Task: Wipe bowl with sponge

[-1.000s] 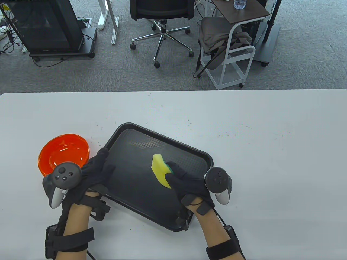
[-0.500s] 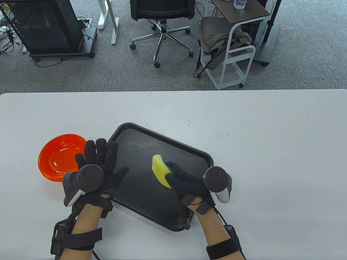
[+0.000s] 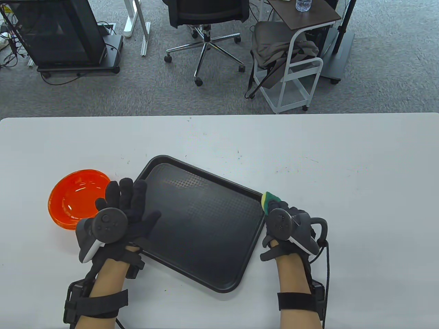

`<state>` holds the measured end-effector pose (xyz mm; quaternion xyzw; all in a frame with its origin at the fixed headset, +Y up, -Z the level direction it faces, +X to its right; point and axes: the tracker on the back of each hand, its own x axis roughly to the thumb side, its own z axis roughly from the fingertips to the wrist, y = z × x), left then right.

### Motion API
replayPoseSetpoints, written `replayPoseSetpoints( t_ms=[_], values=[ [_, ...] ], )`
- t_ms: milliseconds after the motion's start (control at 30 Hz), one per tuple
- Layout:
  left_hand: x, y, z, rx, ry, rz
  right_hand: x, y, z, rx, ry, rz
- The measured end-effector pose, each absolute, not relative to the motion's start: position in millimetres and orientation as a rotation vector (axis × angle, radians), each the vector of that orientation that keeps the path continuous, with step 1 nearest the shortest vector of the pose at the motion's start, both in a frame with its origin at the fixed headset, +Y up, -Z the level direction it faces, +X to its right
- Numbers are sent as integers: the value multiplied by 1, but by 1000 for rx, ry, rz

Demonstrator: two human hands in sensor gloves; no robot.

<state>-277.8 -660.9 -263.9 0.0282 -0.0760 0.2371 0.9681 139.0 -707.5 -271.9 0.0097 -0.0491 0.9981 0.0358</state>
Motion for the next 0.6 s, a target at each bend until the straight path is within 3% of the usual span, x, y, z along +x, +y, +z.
replayPoseSetpoints(
  t_ms=[267, 600],
  values=[
    [-282, -658, -264, 69, -147, 516, 142, -744, -282, -71, 263, 3152],
    [-282, -661, -266, 48, -136, 513, 142, -745, -279, -159, 436, 2953]
  ],
)
